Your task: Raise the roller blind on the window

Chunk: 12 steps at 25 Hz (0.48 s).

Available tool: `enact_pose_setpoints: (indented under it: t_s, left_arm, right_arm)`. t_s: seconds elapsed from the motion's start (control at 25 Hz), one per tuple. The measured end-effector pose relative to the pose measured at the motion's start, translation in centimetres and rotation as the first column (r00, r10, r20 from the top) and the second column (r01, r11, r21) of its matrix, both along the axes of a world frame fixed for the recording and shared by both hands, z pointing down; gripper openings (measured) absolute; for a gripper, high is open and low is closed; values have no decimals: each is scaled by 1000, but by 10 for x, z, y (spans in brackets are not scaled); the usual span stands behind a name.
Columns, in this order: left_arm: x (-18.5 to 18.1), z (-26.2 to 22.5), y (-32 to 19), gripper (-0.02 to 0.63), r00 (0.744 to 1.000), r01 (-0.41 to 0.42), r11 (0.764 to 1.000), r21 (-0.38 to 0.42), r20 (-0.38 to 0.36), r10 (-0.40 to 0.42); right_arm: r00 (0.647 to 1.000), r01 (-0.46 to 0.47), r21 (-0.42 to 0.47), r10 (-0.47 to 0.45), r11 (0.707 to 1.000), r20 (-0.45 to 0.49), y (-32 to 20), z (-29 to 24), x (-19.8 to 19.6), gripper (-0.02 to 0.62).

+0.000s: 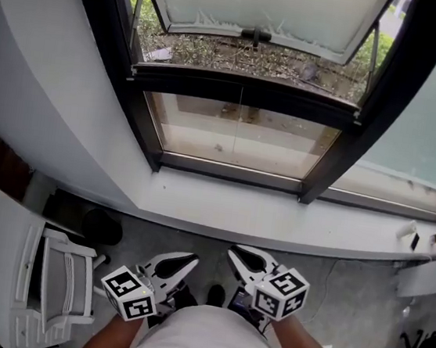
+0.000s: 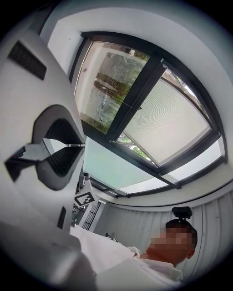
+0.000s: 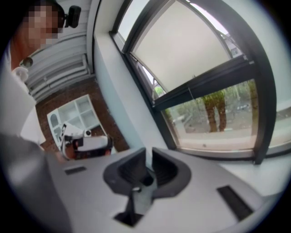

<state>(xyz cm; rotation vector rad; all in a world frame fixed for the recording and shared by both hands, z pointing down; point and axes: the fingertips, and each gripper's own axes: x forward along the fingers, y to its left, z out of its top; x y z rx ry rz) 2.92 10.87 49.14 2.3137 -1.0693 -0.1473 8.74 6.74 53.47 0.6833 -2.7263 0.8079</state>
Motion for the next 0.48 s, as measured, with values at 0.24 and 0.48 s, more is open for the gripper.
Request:
enact_pose_setpoints:
  t_s: [0.24,0.48]
  left_arm:
    - [-16,6,-38,35,1000,-24,1000,6,-11,24]
    - [-39,5,-90,35,997,-78,997,-5,-17,78]
  right_arm:
    - [1000,-19,10,19,1000,-15,-31,2,-13,35]
    - [994,-103,-5,103,995,-21,-79,7,-30,35]
